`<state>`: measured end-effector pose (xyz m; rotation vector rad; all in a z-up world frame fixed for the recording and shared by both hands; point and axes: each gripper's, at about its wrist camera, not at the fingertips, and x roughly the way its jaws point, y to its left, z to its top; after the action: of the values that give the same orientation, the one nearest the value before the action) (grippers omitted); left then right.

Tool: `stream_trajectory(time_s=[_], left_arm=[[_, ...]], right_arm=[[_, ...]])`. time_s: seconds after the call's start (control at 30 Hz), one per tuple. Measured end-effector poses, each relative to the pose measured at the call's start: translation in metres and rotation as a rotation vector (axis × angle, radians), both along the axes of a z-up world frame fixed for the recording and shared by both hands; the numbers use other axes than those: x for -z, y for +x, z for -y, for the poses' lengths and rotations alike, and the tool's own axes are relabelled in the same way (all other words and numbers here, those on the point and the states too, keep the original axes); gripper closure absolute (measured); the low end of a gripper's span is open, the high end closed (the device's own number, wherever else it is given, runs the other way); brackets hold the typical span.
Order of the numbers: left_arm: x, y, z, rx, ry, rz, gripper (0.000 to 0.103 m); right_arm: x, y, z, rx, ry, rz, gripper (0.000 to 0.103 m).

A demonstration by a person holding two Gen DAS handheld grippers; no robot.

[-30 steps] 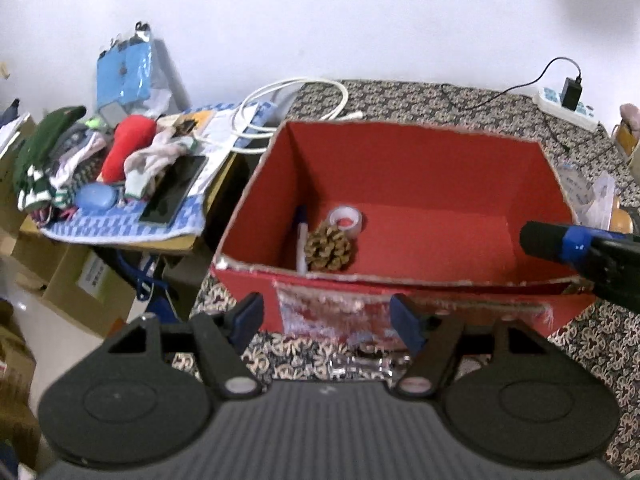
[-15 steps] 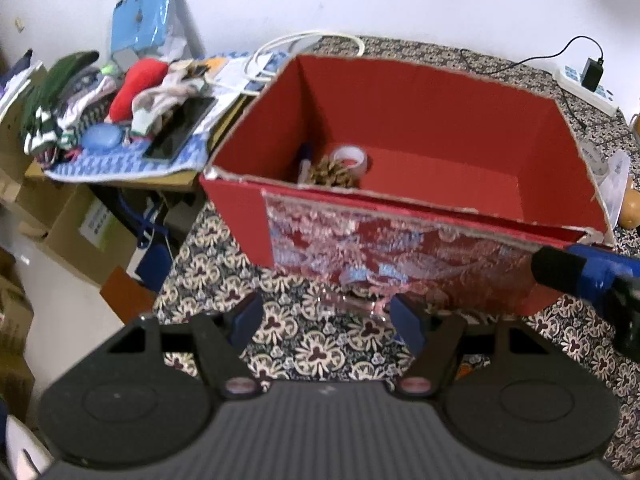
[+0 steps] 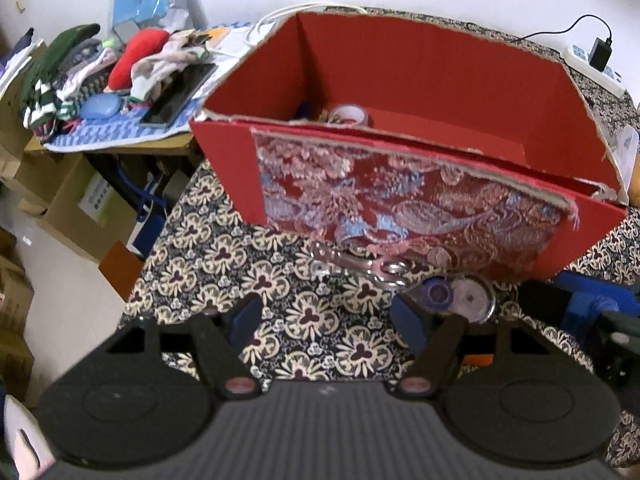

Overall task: Organize rigid objects
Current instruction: 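Move the right tool down to the orange stick before the box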

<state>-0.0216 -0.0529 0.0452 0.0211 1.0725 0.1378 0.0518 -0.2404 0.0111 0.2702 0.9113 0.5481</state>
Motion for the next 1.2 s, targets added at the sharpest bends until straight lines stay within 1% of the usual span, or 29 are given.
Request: stream_trajectory(time_s=[0.23, 0.33, 0.43, 0.53, 0.67, 0.73, 0.87, 0.93, 1.0, 1.1, 1.2], left_arm=[[0.008, -0.008, 0.004, 0.009, 0.012, -0.009, 0.029], [0.015, -0.013, 0.001, -0.002, 0.015, -0.021, 0.029], [0.022, -0.02, -0.002, 0.012, 0.01, -0.022, 0.029], [0.029, -0.031, -0.008, 0.053, -0.017, -0.003, 0.029], [0.044, -0.041, -0.023, 0.096, -0.081, 0.005, 0.029], [0.051, -0.043, -0.029, 0.116, -0.113, 0.003, 0.029], [0.057, -0.047, -0.036, 0.186, -0.134, 0.038, 0.03], [0.056, -0.045, -0.038, 0.231, -0.164, 0.05, 0.032], [0.056, -0.042, -0.037, 0.296, -0.213, 0.057, 0.032], [0.055, -0.038, -0.025, 0.417, -0.256, 0.066, 0.032], [0.057, -0.034, -0.011, 0.529, -0.308, 0.055, 0.033]], right_arm=[[0.007, -0.004, 0.002, -0.01, -0.001, -0.026, 0.088], [0.011, -0.006, 0.002, -0.011, -0.002, -0.04, 0.088], [0.017, -0.007, 0.002, -0.017, 0.0, -0.06, 0.088], [0.025, -0.009, 0.002, -0.017, -0.001, -0.084, 0.087], [0.034, -0.009, 0.002, -0.012, -0.006, -0.12, 0.087], [0.036, -0.009, 0.003, 0.004, -0.009, -0.121, 0.088], [0.042, -0.006, 0.009, 0.05, -0.008, -0.138, 0.088], [0.047, -0.004, 0.014, 0.077, 0.012, -0.17, 0.088], [0.053, -0.003, 0.02, 0.109, 0.037, -0.218, 0.088], [0.06, -0.001, 0.027, 0.153, 0.082, -0.286, 0.088], [0.063, 0.0, 0.029, 0.196, 0.11, -0.322, 0.088]])
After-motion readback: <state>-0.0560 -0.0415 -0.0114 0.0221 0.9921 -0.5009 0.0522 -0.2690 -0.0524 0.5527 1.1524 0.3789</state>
